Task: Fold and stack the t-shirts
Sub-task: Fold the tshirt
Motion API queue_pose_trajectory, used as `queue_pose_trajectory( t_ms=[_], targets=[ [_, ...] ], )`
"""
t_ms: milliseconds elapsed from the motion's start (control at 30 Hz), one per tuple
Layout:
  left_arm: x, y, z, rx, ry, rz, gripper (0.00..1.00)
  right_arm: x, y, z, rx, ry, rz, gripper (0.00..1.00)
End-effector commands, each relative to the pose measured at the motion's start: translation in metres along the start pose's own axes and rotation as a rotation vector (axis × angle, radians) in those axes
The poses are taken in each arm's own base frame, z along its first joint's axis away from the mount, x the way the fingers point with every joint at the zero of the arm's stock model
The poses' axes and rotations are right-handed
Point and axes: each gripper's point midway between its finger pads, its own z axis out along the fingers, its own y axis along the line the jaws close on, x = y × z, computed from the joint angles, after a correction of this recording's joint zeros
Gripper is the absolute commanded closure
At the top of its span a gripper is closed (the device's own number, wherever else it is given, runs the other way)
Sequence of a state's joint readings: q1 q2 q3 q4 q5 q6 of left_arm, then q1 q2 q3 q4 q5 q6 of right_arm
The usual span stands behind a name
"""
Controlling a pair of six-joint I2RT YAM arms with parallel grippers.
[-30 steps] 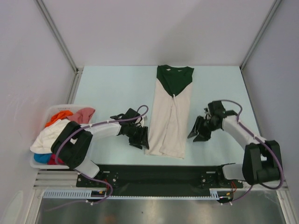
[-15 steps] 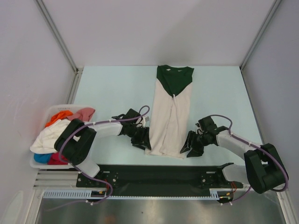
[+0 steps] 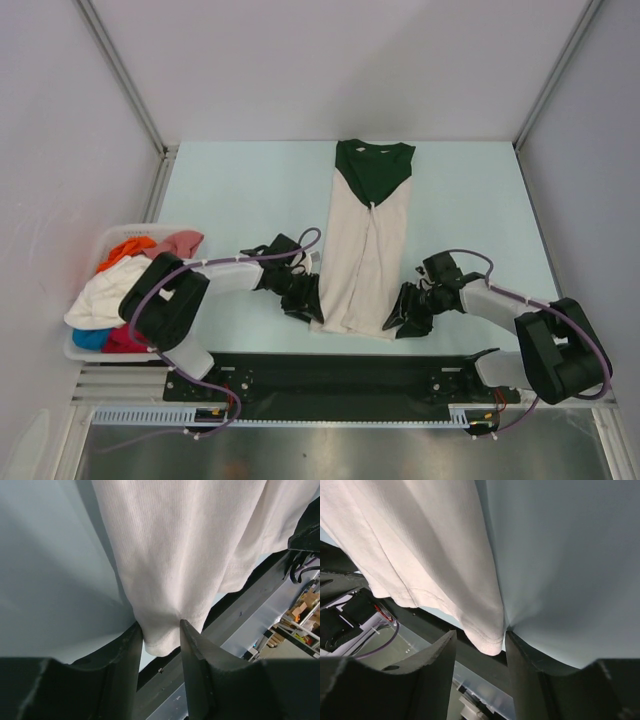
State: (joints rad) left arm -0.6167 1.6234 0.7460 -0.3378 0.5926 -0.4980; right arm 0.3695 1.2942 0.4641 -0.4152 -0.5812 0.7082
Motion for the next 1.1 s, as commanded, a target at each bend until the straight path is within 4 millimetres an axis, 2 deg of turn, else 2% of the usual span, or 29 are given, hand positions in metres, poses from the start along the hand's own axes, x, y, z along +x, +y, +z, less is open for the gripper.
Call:
queue_pose_trajectory(
  t_ms=[0, 67, 100, 133, 167, 200, 233, 267, 333, 500, 600, 700, 900, 967, 1000, 1067],
  targets=[
    [0.019, 0.03, 0.011, -0.088, 0.049, -0.036, 0.58, 0.005, -0.012, 0.006, 0.035, 0.015, 0.019, 0.52],
    [0.021, 0.031, 0.013, -0.083, 0.058, -0.048, 0.66, 0.005, -0.013, 0.006, 0.039, 0.014, 0.022, 0.54],
    [0.021, 0.03, 0.014, -0.076, 0.062, -0.05, 0.69, 0.005, -0.013, 0.006, 0.04, 0.011, 0.022, 0.6],
    [0.021, 0.029, 0.015, -0.07, 0.063, -0.052, 0.77, 0.004, -0.014, 0.005, 0.046, 0.006, 0.022, 0.65],
    [0.021, 0.029, 0.016, -0.067, 0.063, -0.058, 0.83, 0.005, -0.015, 0.005, 0.049, 0.004, 0.025, 0.73],
    [0.022, 0.029, 0.015, -0.062, 0.063, -0.058, 0.88, 0.005, -0.017, 0.005, 0.056, 0.005, 0.028, 0.88],
    [0.022, 0.029, 0.016, -0.059, 0.06, -0.062, 0.97, 0.007, -0.021, 0.005, 0.079, 0.008, 0.04, 0.96],
    [0.022, 0.026, 0.015, -0.052, 0.054, -0.068, 1.0, 0.007, -0.022, 0.003, 0.084, -0.001, 0.039, 1.0],
    [0.023, 0.024, 0.014, -0.042, 0.048, -0.071, 1.0, 0.009, -0.032, -0.002, 0.145, -0.021, 0.074, 1.0],
    [0.026, 0.018, 0.012, -0.025, 0.029, -0.08, 1.0, 0.009, -0.038, -0.014, 0.15, -0.069, 0.094, 1.0],
    [0.031, 0.016, 0.013, -0.018, 0.03, -0.078, 1.0, 0.018, -0.052, -0.018, 0.188, -0.035, 0.088, 1.0],
    [0.037, 0.014, 0.014, -0.004, 0.037, -0.077, 1.0, 0.031, -0.059, -0.016, 0.178, 0.0, 0.083, 1.0],
    [0.042, 0.007, 0.015, 0.008, 0.041, -0.065, 0.99, 0.034, -0.063, -0.016, 0.188, -0.007, 0.1, 1.0],
    [0.044, 0.007, 0.014, 0.007, 0.04, -0.071, 0.94, 0.033, -0.061, -0.018, 0.18, -0.019, 0.105, 1.0],
    [0.044, 0.007, 0.014, 0.004, 0.037, -0.069, 0.84, 0.034, -0.061, -0.018, 0.175, -0.02, 0.106, 1.0],
    [0.043, 0.006, 0.012, 0.005, 0.029, -0.073, 0.7, 0.034, -0.059, -0.019, 0.162, -0.024, 0.098, 1.0]
  ],
)
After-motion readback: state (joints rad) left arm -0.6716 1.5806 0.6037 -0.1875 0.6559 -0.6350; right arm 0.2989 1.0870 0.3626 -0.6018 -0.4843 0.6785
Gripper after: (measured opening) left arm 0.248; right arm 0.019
